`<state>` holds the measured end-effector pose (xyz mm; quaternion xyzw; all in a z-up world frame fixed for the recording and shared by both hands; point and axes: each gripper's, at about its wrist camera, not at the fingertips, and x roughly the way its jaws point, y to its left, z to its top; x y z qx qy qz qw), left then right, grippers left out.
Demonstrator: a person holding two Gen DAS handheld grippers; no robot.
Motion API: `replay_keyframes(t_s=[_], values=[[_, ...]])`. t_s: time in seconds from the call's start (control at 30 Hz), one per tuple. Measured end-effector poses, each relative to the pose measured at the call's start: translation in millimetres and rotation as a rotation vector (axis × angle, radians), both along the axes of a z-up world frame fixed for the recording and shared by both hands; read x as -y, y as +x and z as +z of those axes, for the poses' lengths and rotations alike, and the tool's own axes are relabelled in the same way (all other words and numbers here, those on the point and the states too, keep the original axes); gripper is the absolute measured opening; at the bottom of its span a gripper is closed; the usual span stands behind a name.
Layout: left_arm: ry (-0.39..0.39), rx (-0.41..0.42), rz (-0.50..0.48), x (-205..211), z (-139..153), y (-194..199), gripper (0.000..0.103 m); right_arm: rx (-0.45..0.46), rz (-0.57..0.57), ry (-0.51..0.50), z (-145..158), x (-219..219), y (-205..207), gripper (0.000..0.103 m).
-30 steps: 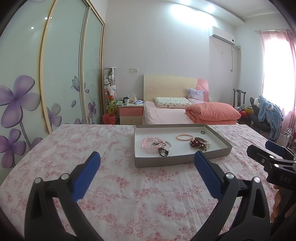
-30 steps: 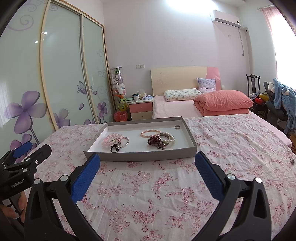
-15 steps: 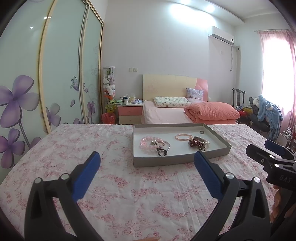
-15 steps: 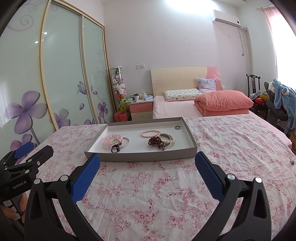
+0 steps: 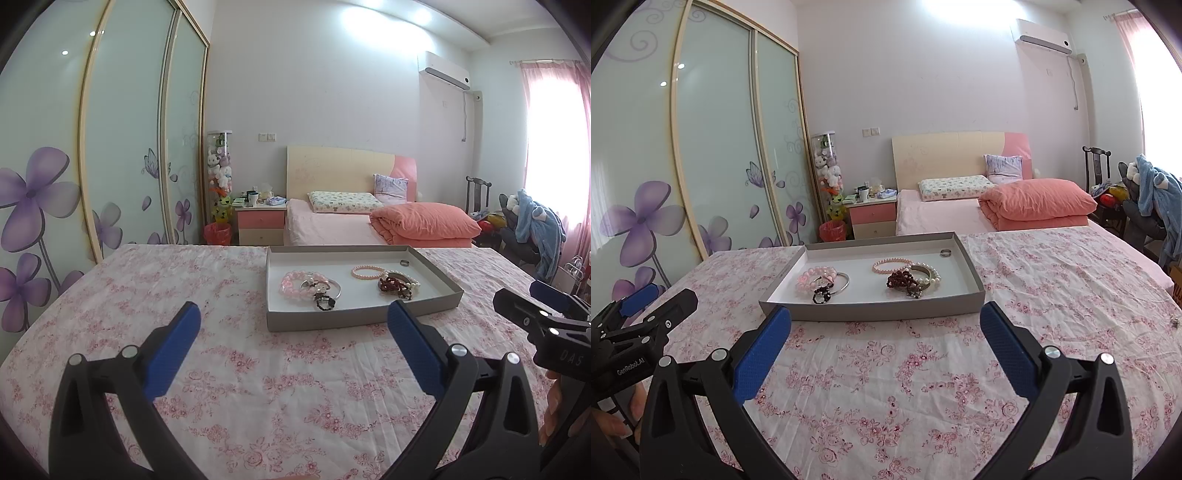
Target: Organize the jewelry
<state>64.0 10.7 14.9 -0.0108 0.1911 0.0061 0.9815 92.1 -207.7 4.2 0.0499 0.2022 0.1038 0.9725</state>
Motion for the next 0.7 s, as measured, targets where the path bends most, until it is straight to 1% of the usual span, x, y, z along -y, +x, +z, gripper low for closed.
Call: replay_keyframes(t_s=[0.7], values=[[-0.003,-0.005,0.000,0.2,-1.7,0.7,0.099,-0.001,0.000,0.001,0.1,-0.5,0.1,0.101]])
